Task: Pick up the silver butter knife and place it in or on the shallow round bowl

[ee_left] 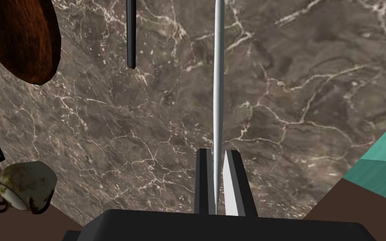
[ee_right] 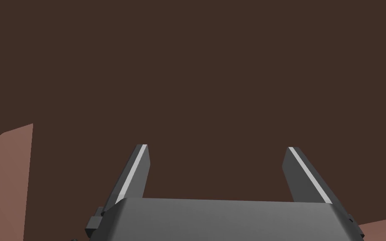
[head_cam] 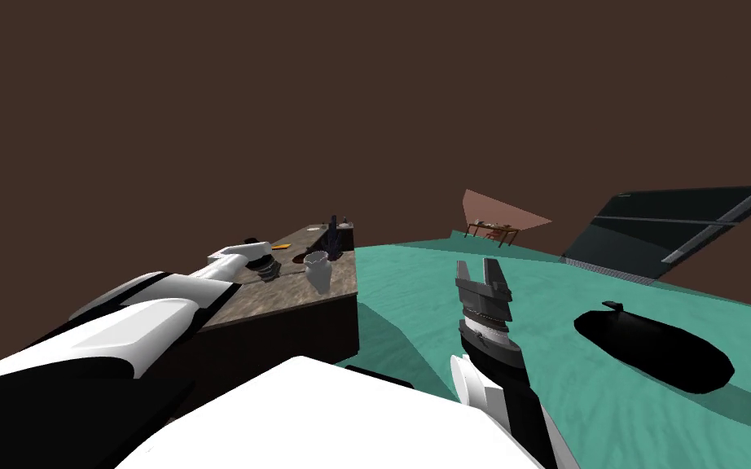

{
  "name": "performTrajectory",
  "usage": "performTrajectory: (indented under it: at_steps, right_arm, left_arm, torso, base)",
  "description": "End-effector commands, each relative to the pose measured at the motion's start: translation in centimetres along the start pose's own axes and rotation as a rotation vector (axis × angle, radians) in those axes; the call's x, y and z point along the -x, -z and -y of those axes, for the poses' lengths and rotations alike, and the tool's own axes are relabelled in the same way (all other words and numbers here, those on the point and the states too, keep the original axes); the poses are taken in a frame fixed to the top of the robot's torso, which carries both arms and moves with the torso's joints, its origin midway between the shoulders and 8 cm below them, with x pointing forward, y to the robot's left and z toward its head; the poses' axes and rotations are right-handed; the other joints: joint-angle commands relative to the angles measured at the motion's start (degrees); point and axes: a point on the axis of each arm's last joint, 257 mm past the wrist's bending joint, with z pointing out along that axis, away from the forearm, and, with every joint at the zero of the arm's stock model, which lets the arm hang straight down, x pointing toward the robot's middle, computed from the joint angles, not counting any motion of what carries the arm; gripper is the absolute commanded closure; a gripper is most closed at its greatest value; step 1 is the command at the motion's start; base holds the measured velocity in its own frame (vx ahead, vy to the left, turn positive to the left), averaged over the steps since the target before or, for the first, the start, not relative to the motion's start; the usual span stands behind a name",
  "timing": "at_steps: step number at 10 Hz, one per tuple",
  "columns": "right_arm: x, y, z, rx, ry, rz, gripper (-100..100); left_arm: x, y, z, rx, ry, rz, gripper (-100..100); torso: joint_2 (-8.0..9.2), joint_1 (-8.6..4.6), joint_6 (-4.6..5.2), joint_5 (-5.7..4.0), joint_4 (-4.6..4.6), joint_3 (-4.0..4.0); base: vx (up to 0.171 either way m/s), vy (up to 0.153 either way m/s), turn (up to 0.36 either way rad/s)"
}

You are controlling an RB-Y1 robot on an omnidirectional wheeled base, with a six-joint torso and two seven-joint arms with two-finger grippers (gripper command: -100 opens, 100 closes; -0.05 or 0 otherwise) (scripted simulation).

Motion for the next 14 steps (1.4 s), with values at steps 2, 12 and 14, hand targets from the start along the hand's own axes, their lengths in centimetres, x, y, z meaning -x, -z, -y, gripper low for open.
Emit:
performTrajectory:
  at_steps: [2,12,14]
  right_arm:
    - [0.0,0.0,0.0,0.0,0.0,0.0,0]
    - [0.0,0.0,0.0,0.0,0.0,0.0,0]
    - [0.0,0.0,0.0,0.0,0.0,0.0,0]
  left_arm:
    - [2.4,0.3,0.0,-0.007,-0.023,0.027,100]
    - [8.7,1.7,-0.3,-0.031,-0.122,0.109,100]
    - [10.7,2.1,-0.6,-0.033,-0.151,0.136,100]
  torso:
    - [0.15,0.3,-0.07,0.09,0.02,0.08]
    - [0.02,0.3,-0.14,0.07,-0.03,0.01]
    - [-0.37,-0.05,-0.07,0.01,-0.15,-0.24]
  base:
    - [0.05,-0.033,0.031]
    - [0.096,-0.089,0.088]
    - [0.187,-0.137,0.135]
